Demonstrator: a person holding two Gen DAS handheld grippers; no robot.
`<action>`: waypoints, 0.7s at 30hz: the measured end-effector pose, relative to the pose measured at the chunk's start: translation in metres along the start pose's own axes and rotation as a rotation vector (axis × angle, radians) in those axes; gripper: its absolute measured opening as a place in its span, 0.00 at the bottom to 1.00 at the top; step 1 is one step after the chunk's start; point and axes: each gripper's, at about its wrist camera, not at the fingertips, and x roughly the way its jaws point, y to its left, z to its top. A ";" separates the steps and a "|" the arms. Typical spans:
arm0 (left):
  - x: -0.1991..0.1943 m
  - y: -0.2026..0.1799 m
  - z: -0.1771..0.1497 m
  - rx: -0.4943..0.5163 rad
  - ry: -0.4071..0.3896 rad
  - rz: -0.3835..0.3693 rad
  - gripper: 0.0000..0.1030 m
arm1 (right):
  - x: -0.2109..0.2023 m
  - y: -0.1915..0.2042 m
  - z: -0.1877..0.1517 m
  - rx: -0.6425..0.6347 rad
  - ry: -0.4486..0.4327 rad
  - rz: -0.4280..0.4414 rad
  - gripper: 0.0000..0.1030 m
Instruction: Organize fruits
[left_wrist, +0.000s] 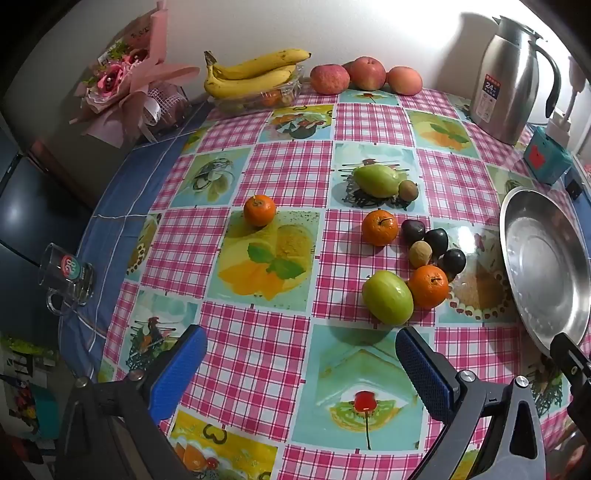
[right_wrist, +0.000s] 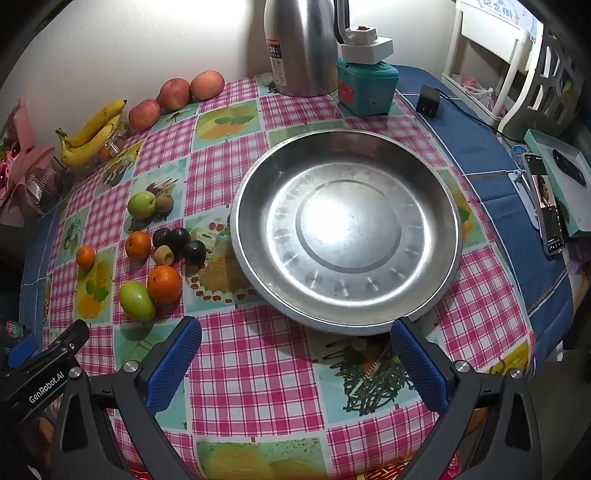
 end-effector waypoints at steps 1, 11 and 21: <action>0.000 0.000 0.000 0.000 0.000 0.000 1.00 | 0.000 0.000 0.000 0.000 0.000 0.000 0.99; 0.000 0.000 0.000 0.001 0.002 0.001 1.00 | 0.000 0.000 0.000 0.000 0.001 0.014 0.99; 0.000 0.000 0.000 0.002 0.002 0.003 1.00 | -0.002 0.002 0.000 -0.005 -0.002 0.027 0.99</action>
